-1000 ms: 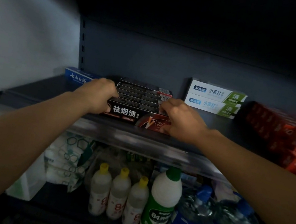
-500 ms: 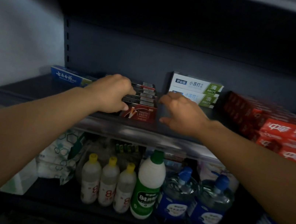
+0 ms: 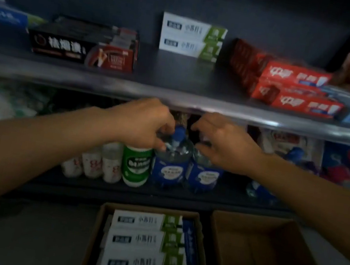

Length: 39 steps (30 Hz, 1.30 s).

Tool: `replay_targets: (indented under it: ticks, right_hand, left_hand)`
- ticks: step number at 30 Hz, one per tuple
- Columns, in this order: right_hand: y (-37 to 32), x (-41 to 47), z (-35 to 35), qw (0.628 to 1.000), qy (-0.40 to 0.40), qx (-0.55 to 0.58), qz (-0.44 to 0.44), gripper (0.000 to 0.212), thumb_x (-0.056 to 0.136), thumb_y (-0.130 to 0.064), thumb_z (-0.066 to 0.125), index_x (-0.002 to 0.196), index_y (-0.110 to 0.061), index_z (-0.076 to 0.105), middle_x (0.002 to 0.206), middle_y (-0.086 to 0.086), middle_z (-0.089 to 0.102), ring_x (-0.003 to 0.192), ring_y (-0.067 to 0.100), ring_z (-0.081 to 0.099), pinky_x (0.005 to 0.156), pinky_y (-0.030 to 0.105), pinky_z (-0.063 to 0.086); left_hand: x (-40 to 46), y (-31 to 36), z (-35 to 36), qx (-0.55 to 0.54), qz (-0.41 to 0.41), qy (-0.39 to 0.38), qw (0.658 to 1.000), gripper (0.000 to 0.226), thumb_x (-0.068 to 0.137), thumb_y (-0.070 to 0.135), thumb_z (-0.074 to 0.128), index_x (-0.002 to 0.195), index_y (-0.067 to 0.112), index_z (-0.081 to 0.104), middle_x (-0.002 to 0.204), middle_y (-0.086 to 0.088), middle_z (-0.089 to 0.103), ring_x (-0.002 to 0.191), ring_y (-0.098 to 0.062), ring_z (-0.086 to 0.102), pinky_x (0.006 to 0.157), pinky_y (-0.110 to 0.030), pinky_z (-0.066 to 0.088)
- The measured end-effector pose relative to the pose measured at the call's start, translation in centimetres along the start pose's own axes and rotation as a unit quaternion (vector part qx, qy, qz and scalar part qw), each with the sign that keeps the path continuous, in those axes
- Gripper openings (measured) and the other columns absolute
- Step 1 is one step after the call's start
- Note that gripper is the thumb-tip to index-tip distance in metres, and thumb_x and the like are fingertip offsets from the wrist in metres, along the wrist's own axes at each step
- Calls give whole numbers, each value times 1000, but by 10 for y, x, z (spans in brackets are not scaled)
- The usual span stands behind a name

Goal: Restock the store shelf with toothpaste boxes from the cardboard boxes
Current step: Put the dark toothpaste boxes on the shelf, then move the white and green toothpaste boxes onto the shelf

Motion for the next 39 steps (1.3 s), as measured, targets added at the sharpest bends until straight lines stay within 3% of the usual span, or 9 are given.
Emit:
replay_targets:
  ticks: [3, 5, 9, 14, 18, 24, 39]
  right_hand:
    - [-12, -39, 48, 998, -49, 38, -15, 37, 77, -17, 74, 111, -5, 63, 104, 13, 61, 96, 31, 59, 74, 42, 54]
    - [-19, -59, 81, 994, -86, 67, -20, 38, 81, -19, 72, 115, -7, 62, 110, 11, 61, 101, 29, 58, 80, 41, 53]
    - [-31, -89, 150, 979, -176, 106, -9, 41, 92, -27, 59, 130, -13, 53, 126, 7, 53, 116, 23, 48, 88, 34, 42]
    - [-44, -111, 213, 955, -269, 127, 9, 45, 94, -27, 53, 137, -14, 45, 135, 7, 47, 123, 23, 43, 96, 32, 39]
    - [-52, -118, 246, 944, -301, 133, 10, 46, 92, -23, 55, 136, -11, 47, 138, 8, 46, 124, 25, 45, 100, 37, 41]
    - [-65, -118, 274, 943, -311, 119, 12, 50, 91, -28, 56, 137, -12, 44, 137, 7, 46, 125, 23, 44, 95, 36, 43]
    - [-78, -121, 296, 912, -381, 147, 30, 71, 82, -27, 68, 142, -14, 32, 136, 6, 40, 124, 20, 40, 95, 38, 46]
  left_hand:
    - [-6, 17, 67, 11, 21, -96, 995, 39, 78, 42, 72, 112, 23, 68, 108, 3, 66, 98, -17, 61, 83, -35, 53]
    - [-12, 22, 105, 1, 29, -142, 989, 39, 79, 42, 71, 112, 21, 67, 108, 2, 66, 96, -16, 61, 81, -34, 53]
    - [-22, 22, 162, -24, 39, -186, 981, 29, 80, 38, 69, 103, 21, 70, 97, 3, 68, 83, -11, 61, 73, -33, 54]
    - [-35, 10, 221, -52, 16, -241, 969, 32, 82, 40, 69, 110, 24, 69, 108, 5, 67, 91, -10, 60, 76, -29, 52]
    - [-47, -1, 252, -53, -1, -250, 967, 47, 84, 41, 68, 128, 26, 60, 124, 7, 59, 110, -12, 54, 84, -22, 42]
    - [-58, -16, 270, -72, -20, -238, 969, 38, 82, 42, 69, 117, 28, 67, 111, 7, 64, 101, -12, 57, 80, -25, 46]
    - [-62, -20, 273, -93, -26, -220, 971, 36, 81, 41, 69, 113, 23, 69, 110, 6, 66, 95, -9, 58, 81, -26, 48]
Point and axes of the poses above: each hand's wrist, its own x-axis towards the middle knuckle, its own z-axis out of the palm, y = z × x, the point moved 5 cm from there along x, towards the middle knuckle
